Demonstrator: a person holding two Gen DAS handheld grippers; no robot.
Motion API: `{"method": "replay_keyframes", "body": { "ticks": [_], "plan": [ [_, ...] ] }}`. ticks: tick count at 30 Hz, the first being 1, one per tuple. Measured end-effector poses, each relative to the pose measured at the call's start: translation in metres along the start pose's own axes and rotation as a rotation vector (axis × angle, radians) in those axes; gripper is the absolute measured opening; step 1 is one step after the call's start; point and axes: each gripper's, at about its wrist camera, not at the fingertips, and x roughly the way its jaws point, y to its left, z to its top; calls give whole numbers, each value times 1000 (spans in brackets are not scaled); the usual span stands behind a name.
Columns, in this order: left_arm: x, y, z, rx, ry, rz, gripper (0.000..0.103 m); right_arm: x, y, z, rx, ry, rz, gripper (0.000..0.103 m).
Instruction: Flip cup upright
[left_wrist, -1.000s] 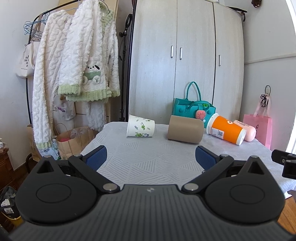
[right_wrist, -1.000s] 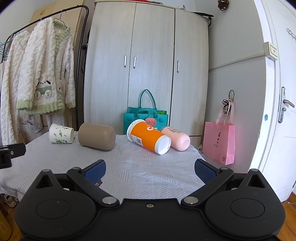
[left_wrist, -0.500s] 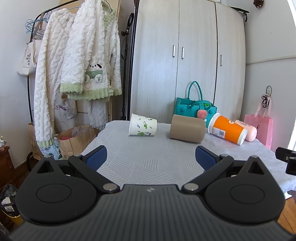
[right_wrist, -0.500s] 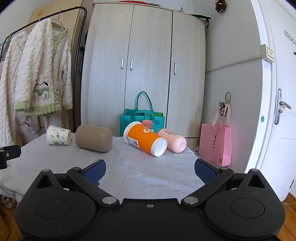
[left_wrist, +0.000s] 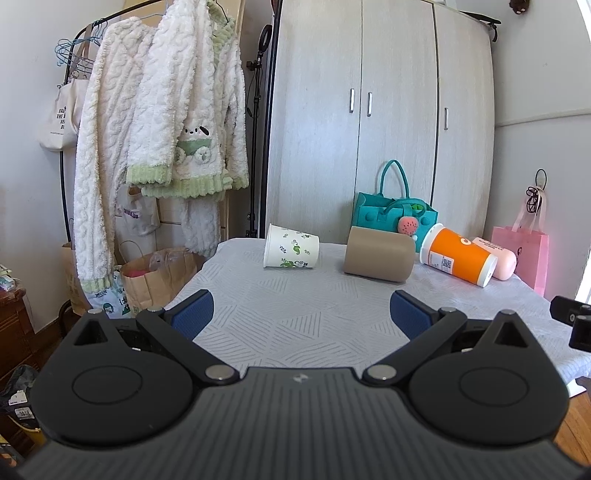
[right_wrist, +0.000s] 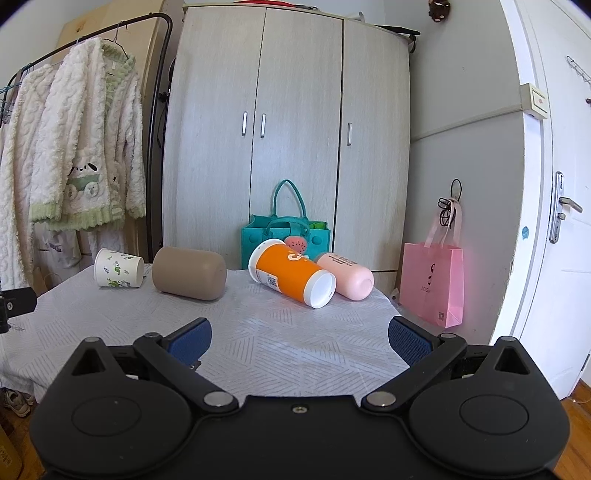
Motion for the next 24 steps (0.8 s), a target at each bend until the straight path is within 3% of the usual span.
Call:
{"method": "replay_keyframes", "body": {
  "ticks": [9,14,19,24],
  "plan": [
    [1,-2,-2,-10,29,-8,103,1,-1,-2,5,14,-1,103],
    [13,-3,0,-48,107,-77,103,8,-2,-4,10,32,5,103],
    [23,-8,11,8,131,-44,103,18,-5,0,21,72,47,103],
    [43,-11,26,66,237,-120,103,23,-9,10,-14,53,59,103]
  ]
}}
